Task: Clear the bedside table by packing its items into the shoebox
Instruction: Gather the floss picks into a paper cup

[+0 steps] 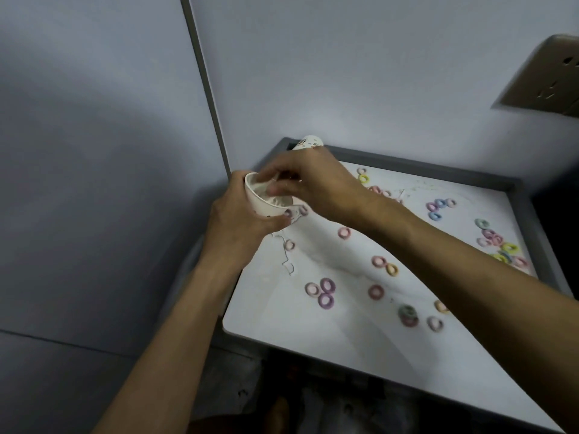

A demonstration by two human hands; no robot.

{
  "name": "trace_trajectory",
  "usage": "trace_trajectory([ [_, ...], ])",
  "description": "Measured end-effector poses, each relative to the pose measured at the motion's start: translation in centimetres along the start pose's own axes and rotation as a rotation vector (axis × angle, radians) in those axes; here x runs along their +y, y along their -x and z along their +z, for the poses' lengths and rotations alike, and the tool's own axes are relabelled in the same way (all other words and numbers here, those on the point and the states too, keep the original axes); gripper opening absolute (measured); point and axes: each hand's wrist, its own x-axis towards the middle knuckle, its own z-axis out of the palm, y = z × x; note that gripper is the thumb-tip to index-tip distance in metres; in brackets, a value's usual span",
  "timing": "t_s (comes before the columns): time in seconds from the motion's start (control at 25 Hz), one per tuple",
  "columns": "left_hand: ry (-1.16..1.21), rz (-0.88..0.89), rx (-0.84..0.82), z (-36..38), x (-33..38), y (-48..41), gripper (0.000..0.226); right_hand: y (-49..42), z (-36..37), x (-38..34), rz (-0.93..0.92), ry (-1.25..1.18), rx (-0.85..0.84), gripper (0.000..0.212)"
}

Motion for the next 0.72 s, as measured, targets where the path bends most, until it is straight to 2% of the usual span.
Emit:
trace_trajectory([
  [0.08,0.023,-0.039,0.055,-0.5,-0.6,0.0,0.074,0.9,0.4,1.5,0.094,-0.018,0.157,0.009],
  [0.12,0.037,-0.058,0.077,-0.7,-0.9,-0.1,0.075,1.8,0.8,2.3,0.136,0.004,0.157,0.008],
  [0.28,0.068,-0.080,0.103,-1.1,-1.5,-0.3,0.072,5.0,3.8,4.0,0.128,0.116,-0.211,0.006],
  [0.48,0.061,-0.096,0.106,-1.5,-1.6,-0.2,0.071,6.3,3.6,5.2,0.155,0.149,-0.252,0.005],
  [0.6,0.064,-0.104,0.114,-1.6,-1.8,-0.4,0.070,6.9,1.2,5.8,0.199,0.236,-0.405,0.006],
  [0.72,0.069,-0.108,0.116,-1.6,-1.6,-0.4,0.071,5.7,0.4,4.9,0.067,0.262,-0.357,0.018],
])
